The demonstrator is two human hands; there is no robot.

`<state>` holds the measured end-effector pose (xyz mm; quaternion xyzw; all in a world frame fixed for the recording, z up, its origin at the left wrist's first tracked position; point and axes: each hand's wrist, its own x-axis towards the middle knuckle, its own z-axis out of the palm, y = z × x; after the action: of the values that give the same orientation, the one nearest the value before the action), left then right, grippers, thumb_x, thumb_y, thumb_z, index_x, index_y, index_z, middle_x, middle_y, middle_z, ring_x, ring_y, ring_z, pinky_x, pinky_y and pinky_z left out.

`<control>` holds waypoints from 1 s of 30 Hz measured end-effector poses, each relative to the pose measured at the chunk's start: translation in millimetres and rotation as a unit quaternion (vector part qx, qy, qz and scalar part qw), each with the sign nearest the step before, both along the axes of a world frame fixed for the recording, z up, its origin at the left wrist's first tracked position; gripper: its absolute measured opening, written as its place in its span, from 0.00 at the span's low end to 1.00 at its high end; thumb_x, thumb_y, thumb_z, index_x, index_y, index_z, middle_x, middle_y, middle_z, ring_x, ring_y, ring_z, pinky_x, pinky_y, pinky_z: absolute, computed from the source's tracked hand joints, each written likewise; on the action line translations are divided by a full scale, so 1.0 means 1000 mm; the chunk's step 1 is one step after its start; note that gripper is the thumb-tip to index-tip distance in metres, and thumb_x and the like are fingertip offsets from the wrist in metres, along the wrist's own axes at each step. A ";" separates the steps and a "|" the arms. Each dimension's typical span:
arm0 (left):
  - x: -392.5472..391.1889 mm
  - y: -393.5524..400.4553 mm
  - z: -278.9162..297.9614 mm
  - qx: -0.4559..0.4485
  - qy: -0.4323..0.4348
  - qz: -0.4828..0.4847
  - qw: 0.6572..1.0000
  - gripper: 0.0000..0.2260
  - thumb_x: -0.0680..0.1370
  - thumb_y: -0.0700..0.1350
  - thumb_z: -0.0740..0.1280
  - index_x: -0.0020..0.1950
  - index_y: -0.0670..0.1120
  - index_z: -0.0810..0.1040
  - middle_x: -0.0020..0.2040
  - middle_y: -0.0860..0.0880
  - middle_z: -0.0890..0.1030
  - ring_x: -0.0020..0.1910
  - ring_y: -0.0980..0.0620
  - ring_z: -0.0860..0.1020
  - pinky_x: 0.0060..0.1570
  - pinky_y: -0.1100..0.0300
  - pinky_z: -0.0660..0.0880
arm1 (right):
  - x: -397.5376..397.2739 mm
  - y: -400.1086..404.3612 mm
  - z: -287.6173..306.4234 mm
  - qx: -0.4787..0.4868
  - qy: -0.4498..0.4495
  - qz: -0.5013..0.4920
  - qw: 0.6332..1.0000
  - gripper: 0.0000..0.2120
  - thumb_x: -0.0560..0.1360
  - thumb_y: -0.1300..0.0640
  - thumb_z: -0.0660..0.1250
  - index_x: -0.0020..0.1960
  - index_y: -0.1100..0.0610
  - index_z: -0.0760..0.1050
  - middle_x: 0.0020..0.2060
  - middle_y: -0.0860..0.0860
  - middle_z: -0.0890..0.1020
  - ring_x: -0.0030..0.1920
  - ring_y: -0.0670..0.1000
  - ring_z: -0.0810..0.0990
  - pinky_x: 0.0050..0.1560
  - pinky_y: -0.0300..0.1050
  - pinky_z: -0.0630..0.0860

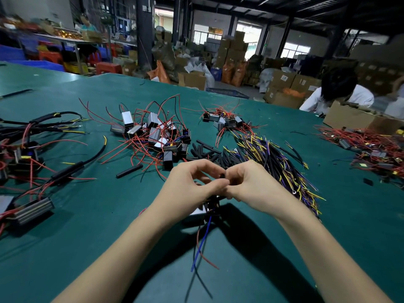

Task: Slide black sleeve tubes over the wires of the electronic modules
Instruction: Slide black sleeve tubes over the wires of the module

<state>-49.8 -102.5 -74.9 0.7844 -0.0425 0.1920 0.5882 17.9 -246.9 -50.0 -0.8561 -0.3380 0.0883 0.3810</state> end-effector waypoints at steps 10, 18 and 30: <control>0.003 0.000 -0.010 -0.024 0.009 0.026 0.999 0.01 0.72 0.38 0.73 0.40 0.42 0.83 0.33 0.45 0.82 0.31 0.52 0.77 0.38 0.54 0.77 | 0.001 -0.017 0.025 0.035 0.036 0.009 0.999 0.03 0.68 0.61 0.75 0.41 0.56 0.82 0.32 0.49 0.84 0.30 0.41 0.77 0.31 0.33 0.72; 0.003 0.000 -0.011 -0.007 0.000 0.033 0.999 0.02 0.72 0.39 0.73 0.39 0.42 0.83 0.32 0.45 0.82 0.30 0.52 0.76 0.39 0.50 0.78 | -0.004 -0.006 0.018 0.054 -0.053 -0.006 0.997 0.03 0.71 0.61 0.73 0.39 0.55 0.83 0.27 0.43 0.81 0.28 0.39 0.75 0.31 0.31 0.71; 0.000 0.001 -0.005 0.024 0.001 0.033 0.999 0.04 0.72 0.38 0.73 0.37 0.43 0.80 0.33 0.45 0.82 0.32 0.54 0.76 0.36 0.58 0.75 | -0.002 -0.001 0.012 0.111 -0.101 -0.035 0.988 0.09 0.74 0.63 0.69 0.37 0.53 0.77 0.30 0.50 0.79 0.29 0.44 0.73 0.34 0.36 0.69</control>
<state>-49.5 -101.8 -79.6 0.7994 -0.0211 0.2094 0.5627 16.3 -248.3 -38.4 -0.8246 -0.3520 -0.0503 0.4400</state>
